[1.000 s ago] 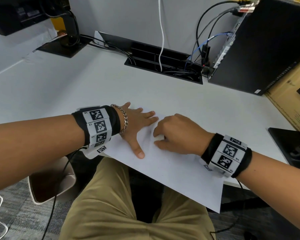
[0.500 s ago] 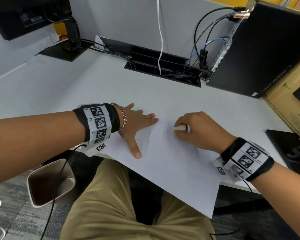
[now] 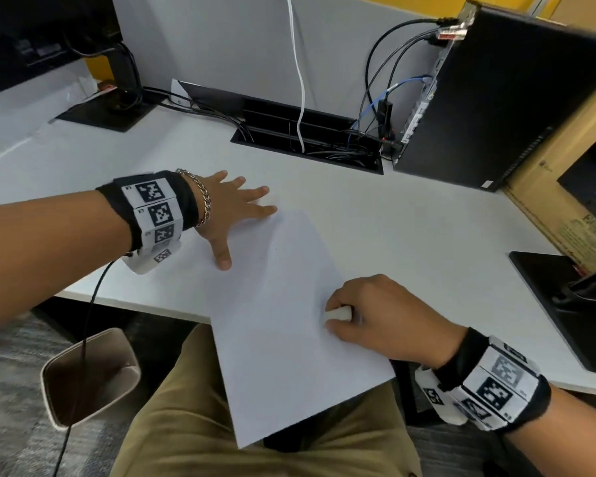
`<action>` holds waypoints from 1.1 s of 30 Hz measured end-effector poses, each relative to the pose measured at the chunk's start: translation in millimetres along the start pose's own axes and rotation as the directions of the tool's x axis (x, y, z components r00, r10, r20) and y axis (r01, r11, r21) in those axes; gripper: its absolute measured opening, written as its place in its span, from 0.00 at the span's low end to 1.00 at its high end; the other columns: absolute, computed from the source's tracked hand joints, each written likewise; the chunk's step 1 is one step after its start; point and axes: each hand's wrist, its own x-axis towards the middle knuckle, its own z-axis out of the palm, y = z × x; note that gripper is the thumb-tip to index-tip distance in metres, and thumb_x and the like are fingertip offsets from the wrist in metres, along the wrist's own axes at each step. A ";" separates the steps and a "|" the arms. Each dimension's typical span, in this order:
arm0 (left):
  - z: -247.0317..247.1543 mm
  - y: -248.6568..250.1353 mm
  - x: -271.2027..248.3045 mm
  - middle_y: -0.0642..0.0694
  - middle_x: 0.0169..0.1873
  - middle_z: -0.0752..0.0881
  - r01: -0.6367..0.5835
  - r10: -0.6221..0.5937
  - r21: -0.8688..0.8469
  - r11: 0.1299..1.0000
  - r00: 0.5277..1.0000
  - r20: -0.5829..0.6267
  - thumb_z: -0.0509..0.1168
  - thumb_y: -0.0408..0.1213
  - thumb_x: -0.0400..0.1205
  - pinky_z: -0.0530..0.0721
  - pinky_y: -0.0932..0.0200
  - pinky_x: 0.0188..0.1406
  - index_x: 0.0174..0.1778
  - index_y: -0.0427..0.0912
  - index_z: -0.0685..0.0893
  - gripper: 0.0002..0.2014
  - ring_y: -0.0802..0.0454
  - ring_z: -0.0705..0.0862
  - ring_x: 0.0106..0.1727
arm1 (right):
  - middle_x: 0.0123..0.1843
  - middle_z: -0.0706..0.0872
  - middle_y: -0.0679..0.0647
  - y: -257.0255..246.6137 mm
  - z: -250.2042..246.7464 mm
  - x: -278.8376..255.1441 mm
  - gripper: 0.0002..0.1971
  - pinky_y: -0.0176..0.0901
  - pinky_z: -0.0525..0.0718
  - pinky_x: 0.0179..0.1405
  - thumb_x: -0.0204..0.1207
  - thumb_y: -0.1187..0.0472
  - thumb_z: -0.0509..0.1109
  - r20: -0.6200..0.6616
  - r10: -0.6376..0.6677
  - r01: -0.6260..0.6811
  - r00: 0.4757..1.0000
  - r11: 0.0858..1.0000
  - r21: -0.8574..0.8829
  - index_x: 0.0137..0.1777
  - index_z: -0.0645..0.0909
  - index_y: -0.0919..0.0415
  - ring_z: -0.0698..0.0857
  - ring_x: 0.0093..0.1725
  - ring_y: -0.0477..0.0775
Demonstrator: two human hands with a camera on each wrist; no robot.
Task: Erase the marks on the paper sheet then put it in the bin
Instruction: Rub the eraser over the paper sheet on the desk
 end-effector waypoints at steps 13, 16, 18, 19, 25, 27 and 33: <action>-8.6 57.1 14.0 0.56 0.90 0.29 -0.134 0.144 -0.276 0.952 0.990 0.014 0.70 0.83 0.65 0.39 0.32 0.90 0.90 0.58 0.27 0.73 0.45 0.34 0.92 | 0.49 0.88 0.41 26.5 -40.1 48.4 0.15 0.34 0.77 0.48 0.82 0.42 0.73 -0.073 0.106 -0.110 0.992 0.993 -0.048 0.63 0.87 0.47 0.82 0.46 0.40; -0.1 60.6 21.9 0.54 0.90 0.29 -0.108 0.114 -0.280 0.954 0.993 0.003 0.69 0.86 0.62 0.37 0.30 0.89 0.90 0.57 0.27 0.75 0.43 0.35 0.92 | 0.53 0.90 0.45 33.8 -41.4 72.1 0.15 0.38 0.78 0.48 0.82 0.43 0.73 -0.086 0.120 -0.127 0.989 0.989 -0.079 0.62 0.88 0.49 0.84 0.50 0.46; 4.6 64.4 24.9 0.55 0.90 0.30 -0.098 0.100 -0.282 0.954 0.995 -0.007 0.65 0.88 0.61 0.34 0.30 0.88 0.90 0.58 0.28 0.74 0.44 0.35 0.92 | 0.56 0.91 0.47 35.0 -40.8 84.4 0.15 0.42 0.82 0.52 0.82 0.44 0.73 -0.094 0.114 -0.123 0.989 0.989 -0.087 0.62 0.88 0.50 0.85 0.52 0.48; 5.4 66.6 25.7 0.55 0.91 0.30 -0.091 0.089 -0.285 0.954 0.996 -0.017 0.63 0.90 0.61 0.33 0.29 0.88 0.90 0.58 0.28 0.73 0.44 0.35 0.92 | 0.57 0.91 0.47 35.3 -40.0 89.3 0.15 0.44 0.83 0.55 0.82 0.44 0.72 -0.099 0.112 -0.121 0.989 0.988 -0.093 0.63 0.88 0.50 0.86 0.54 0.50; 7.3 72.1 27.6 0.54 0.91 0.31 -0.071 0.060 -0.293 0.953 0.997 -0.046 0.60 0.90 0.62 0.31 0.30 0.88 0.90 0.60 0.30 0.71 0.42 0.35 0.92 | 0.53 0.91 0.47 36.5 -31.8 105.3 0.14 0.52 0.86 0.56 0.82 0.42 0.70 -0.070 0.134 -0.142 0.989 0.982 -0.127 0.62 0.86 0.46 0.86 0.55 0.53; 10.0 72.5 27.4 0.53 0.91 0.31 -0.075 0.061 -0.298 0.952 0.997 -0.054 0.62 0.89 0.62 0.32 0.31 0.88 0.91 0.59 0.30 0.71 0.42 0.34 0.92 | 0.53 0.90 0.48 36.2 -30.6 106.8 0.14 0.51 0.86 0.55 0.82 0.43 0.69 -0.073 0.148 -0.156 0.986 0.978 -0.139 0.62 0.86 0.46 0.86 0.55 0.53; 12.7 71.8 31.3 0.55 0.91 0.31 -0.074 0.055 -0.309 0.948 0.996 -0.067 0.63 0.90 0.60 0.34 0.31 0.88 0.91 0.59 0.30 0.73 0.42 0.35 0.92 | 0.54 0.90 0.50 25.7 -22.5 107.8 0.14 0.47 0.84 0.51 0.83 0.45 0.68 -0.059 0.123 -0.132 0.991 0.975 -0.180 0.63 0.87 0.49 0.86 0.54 0.55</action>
